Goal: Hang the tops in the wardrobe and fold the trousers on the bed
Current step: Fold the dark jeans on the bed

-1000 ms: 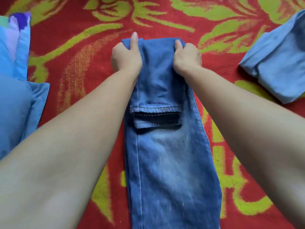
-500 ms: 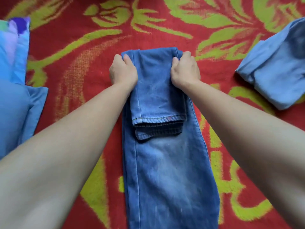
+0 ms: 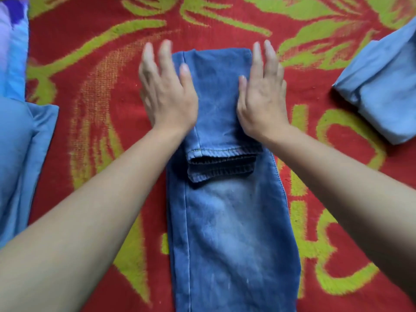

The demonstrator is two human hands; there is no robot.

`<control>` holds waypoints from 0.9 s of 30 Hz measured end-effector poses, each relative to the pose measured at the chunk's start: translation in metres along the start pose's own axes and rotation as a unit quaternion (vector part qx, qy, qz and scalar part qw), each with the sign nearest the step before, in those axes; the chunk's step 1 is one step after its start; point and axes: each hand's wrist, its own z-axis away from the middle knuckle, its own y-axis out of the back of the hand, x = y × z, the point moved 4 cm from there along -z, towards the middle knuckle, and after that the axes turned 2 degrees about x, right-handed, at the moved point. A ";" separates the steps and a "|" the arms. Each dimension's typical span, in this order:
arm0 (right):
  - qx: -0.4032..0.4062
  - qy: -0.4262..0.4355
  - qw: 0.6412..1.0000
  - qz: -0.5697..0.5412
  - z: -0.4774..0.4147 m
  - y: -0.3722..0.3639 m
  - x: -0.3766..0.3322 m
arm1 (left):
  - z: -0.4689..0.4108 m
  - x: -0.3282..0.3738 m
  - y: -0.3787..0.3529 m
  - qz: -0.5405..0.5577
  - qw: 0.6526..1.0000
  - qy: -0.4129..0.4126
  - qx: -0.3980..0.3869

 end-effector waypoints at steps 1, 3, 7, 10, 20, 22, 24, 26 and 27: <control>0.003 0.077 0.997 0.006 0.019 0.004 0.003 | 0.017 -0.006 -0.003 -0.040 0.995 -0.070 -0.061; -0.089 0.147 0.982 0.078 0.048 -0.007 0.017 | 0.046 -0.032 -0.021 -0.139 0.958 -0.120 -0.219; -0.201 0.093 0.965 0.144 0.054 -0.040 0.036 | 0.050 -0.055 -0.044 -0.145 0.953 -0.102 -0.248; -0.188 0.090 0.973 0.103 0.052 -0.033 0.028 | 0.049 -0.053 -0.038 -0.137 0.954 -0.110 -0.241; -0.237 -0.313 0.888 -0.240 0.031 -0.001 0.047 | 0.046 -0.047 -0.011 0.230 0.916 0.274 -0.183; -0.288 -0.332 0.835 -0.330 0.026 -0.001 0.044 | 0.036 -0.043 -0.007 0.314 0.852 0.321 -0.268; -0.343 -0.331 0.788 -0.390 0.025 0.001 0.039 | 0.028 -0.033 -0.001 0.327 0.808 0.328 -0.363; -0.355 -0.320 0.774 -0.415 0.023 0.006 0.038 | 0.021 -0.024 0.004 0.328 0.790 0.306 -0.419; -0.347 -0.310 0.778 -0.422 0.020 0.008 0.038 | 0.016 -0.020 0.005 0.329 0.793 0.292 -0.422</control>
